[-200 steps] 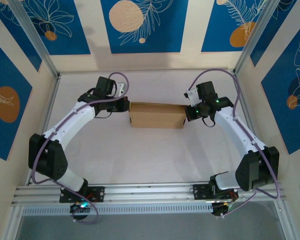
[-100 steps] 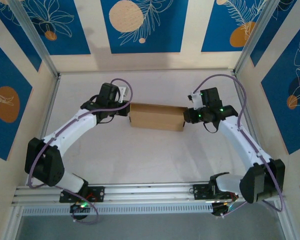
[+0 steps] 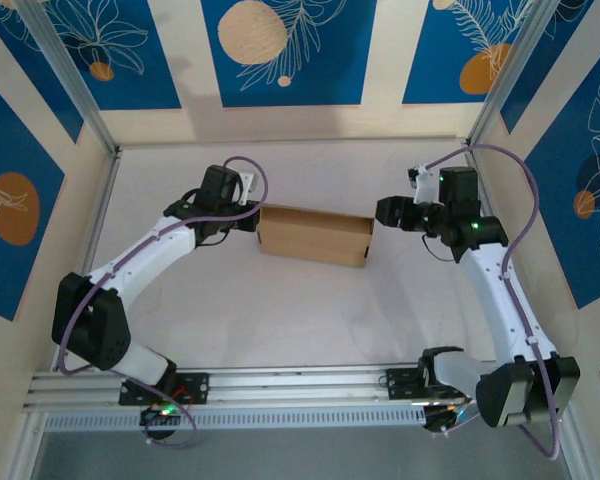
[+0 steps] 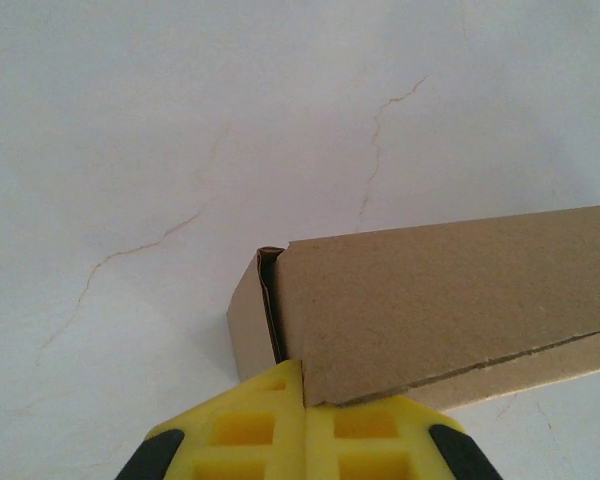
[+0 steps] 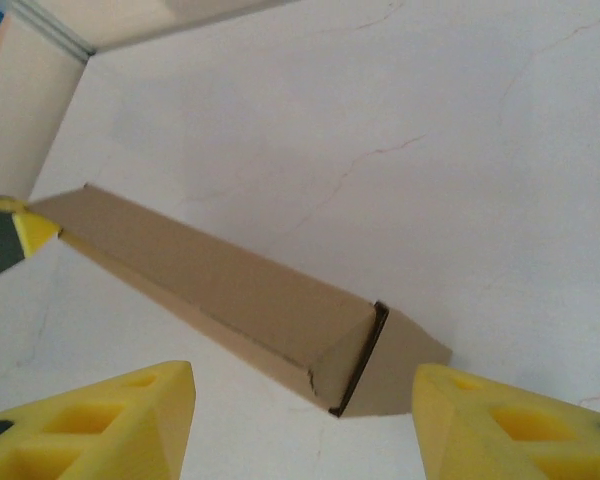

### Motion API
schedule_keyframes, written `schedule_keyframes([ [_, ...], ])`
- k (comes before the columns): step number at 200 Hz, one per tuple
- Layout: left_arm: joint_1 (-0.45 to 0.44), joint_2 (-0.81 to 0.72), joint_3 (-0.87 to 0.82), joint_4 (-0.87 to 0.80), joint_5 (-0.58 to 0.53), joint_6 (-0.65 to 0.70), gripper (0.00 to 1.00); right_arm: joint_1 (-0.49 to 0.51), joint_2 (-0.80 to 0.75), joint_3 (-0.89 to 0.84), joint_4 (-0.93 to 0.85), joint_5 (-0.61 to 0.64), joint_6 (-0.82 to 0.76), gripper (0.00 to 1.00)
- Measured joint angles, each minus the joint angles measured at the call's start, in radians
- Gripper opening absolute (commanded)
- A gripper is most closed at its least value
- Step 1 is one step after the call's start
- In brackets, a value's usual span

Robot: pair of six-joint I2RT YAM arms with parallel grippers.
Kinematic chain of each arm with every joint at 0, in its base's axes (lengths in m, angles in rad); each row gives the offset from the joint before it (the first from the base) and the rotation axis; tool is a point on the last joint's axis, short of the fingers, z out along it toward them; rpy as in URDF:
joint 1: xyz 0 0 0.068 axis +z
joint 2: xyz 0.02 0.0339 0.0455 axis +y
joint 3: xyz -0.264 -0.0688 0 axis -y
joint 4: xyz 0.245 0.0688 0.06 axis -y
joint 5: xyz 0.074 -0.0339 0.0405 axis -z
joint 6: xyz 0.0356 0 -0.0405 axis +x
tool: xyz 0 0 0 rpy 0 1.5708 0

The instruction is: Fold the paper box

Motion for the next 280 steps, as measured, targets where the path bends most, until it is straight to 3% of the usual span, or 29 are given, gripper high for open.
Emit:
schedule_keyframes([
  [31,-0.005,0.000,0.000,0.000,-0.006,0.000,0.01,0.048,0.085,0.007,0.027,0.053,0.053,0.51],
  [70,-0.009,0.000,-0.006,-0.015,-0.006,0.000,0.25,0.113,0.095,-0.068,0.057,0.128,0.064,0.40],
  [119,-0.009,-0.033,-0.027,-0.054,-0.001,-0.018,0.50,0.126,0.063,-0.142,0.129,0.157,0.070,0.36],
  [215,-0.005,-0.227,-0.034,-0.140,0.199,-0.002,0.54,0.132,0.062,-0.159,0.164,0.182,0.064,0.37],
  [238,0.019,-0.220,-0.030,-0.124,0.208,-0.038,0.62,0.132,0.061,-0.159,0.164,0.182,0.062,0.37],
  [280,0.070,-0.093,0.019,-0.061,0.202,-0.121,0.60,0.132,0.056,-0.162,0.164,0.182,0.061,0.37],
])
